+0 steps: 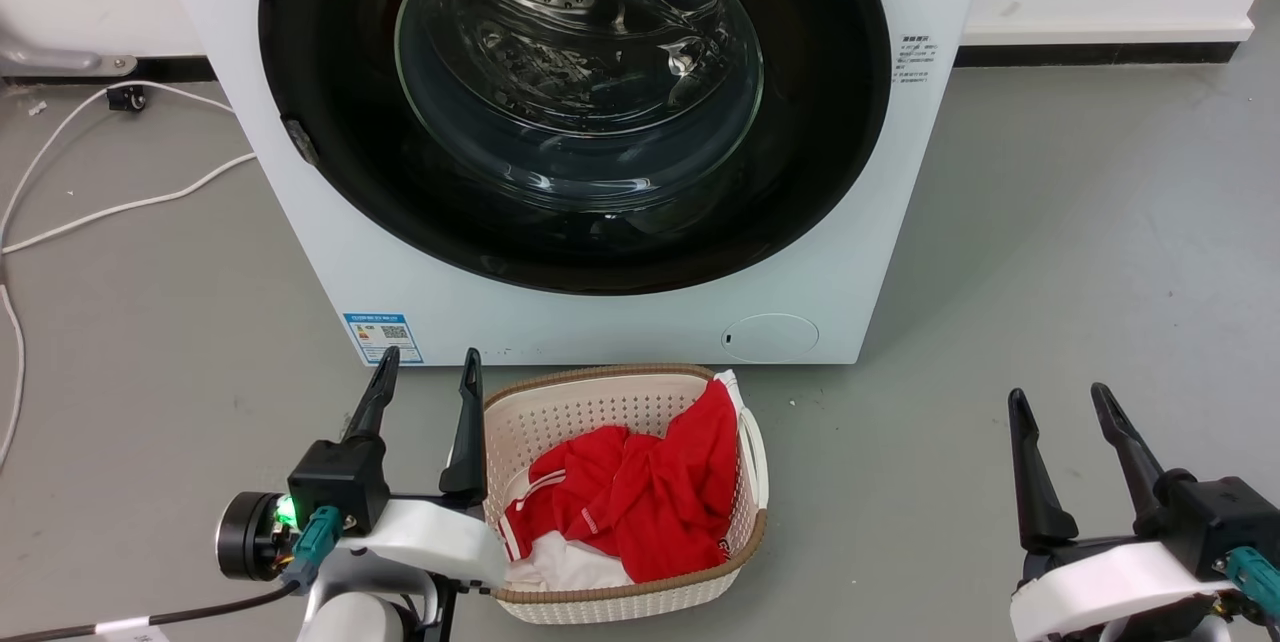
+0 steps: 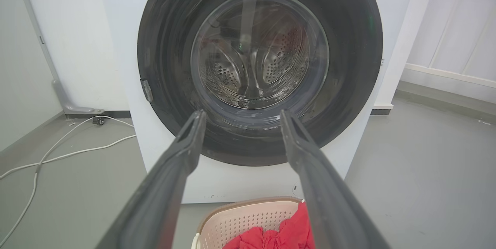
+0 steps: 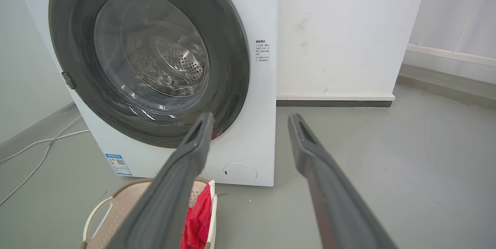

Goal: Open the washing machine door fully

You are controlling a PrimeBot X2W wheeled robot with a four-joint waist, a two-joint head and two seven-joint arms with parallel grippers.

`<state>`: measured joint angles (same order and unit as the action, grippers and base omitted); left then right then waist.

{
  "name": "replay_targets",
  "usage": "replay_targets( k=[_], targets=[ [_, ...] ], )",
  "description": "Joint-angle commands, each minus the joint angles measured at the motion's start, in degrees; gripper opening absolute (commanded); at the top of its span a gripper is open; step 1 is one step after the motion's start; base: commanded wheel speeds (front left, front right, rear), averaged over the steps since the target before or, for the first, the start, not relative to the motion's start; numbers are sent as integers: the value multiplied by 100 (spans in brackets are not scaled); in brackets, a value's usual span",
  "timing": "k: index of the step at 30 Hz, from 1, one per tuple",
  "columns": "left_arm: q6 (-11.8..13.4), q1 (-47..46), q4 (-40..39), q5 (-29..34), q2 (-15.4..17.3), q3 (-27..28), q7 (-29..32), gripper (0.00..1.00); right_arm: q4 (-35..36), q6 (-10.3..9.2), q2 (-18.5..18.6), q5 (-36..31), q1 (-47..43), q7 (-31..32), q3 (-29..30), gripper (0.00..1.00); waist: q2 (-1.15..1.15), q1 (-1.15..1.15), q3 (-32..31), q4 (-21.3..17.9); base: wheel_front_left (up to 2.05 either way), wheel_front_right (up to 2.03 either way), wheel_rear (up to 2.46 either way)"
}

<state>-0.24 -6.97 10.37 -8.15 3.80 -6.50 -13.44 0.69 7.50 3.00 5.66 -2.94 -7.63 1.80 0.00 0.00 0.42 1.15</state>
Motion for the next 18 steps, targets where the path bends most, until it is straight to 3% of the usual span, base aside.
replay_targets(
  k=[1,18],
  targets=[
    [32,49,-34,130,17,11,-62,100,51,-2,-18,-134,-72,-48,20,100,0,0,2,4,0,0,0],
    [22,104,39,455,-43,58,-178,100,39,-3,-22,-510,-91,-96,53,100,0,0,6,42,0,0,0]
  ],
)
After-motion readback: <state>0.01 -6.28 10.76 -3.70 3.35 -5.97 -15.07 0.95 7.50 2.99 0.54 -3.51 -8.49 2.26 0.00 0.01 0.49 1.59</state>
